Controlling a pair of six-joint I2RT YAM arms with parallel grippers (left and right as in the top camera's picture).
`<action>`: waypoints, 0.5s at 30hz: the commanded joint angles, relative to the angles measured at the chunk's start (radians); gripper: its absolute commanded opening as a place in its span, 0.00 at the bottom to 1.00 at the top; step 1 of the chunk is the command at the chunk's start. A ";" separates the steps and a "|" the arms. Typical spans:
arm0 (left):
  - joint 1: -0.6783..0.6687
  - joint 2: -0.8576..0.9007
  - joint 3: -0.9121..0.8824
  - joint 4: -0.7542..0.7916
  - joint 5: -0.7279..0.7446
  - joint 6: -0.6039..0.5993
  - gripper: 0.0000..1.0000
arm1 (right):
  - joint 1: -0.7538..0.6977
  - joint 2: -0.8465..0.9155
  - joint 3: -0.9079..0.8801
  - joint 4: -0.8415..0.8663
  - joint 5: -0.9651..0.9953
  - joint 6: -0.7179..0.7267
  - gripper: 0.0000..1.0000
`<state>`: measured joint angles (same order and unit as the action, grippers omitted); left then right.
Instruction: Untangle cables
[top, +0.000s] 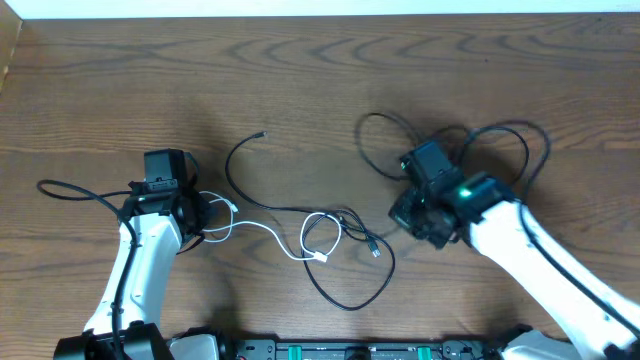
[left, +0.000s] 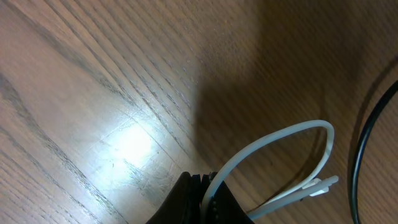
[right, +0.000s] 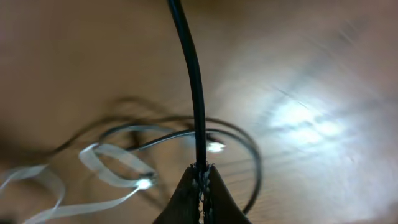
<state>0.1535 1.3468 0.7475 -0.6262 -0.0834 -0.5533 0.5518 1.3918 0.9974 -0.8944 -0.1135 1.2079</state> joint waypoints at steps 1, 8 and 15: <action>0.004 0.005 -0.008 0.000 -0.002 -0.009 0.08 | -0.003 -0.092 0.032 0.014 0.093 -0.212 0.01; 0.004 0.005 -0.008 0.000 -0.002 -0.009 0.08 | -0.003 -0.134 0.031 0.012 0.417 -0.218 0.01; 0.004 0.005 -0.008 0.000 -0.002 -0.009 0.08 | 0.000 -0.116 0.031 0.012 0.285 -0.218 0.38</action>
<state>0.1535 1.3468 0.7475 -0.6262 -0.0834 -0.5533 0.5480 1.2610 1.0206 -0.8780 0.2264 1.0035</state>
